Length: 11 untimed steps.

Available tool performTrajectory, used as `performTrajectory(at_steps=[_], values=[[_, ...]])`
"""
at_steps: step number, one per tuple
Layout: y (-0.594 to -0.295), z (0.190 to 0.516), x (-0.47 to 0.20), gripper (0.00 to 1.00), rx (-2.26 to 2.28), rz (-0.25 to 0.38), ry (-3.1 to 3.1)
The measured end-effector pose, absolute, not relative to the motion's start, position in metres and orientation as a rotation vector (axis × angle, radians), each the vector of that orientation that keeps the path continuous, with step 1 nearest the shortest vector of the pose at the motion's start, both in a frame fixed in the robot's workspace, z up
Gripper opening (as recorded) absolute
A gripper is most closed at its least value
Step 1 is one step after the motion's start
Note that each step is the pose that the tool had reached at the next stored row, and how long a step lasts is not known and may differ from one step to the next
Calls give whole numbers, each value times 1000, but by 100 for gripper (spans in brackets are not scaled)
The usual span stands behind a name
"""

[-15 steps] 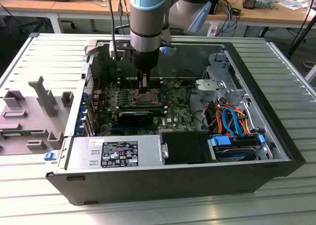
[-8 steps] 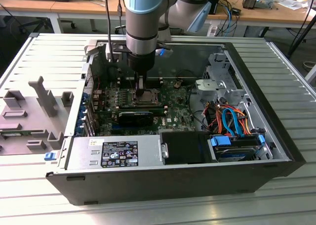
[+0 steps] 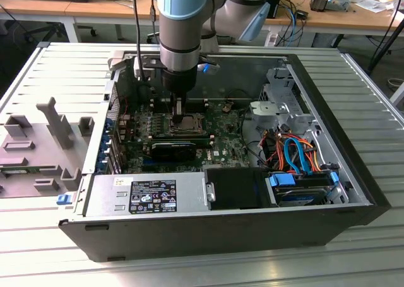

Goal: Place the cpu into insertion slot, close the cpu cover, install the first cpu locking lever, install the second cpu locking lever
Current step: 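Close the cpu cover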

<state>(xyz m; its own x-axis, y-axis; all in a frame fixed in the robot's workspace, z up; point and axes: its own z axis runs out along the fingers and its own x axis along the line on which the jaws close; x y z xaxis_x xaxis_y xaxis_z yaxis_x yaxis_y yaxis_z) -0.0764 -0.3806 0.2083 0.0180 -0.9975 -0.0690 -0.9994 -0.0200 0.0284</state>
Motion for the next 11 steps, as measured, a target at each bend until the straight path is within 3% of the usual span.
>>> performTrajectory(at_steps=[11], values=[[-380,207,-76,11,-2221,108,2179]])
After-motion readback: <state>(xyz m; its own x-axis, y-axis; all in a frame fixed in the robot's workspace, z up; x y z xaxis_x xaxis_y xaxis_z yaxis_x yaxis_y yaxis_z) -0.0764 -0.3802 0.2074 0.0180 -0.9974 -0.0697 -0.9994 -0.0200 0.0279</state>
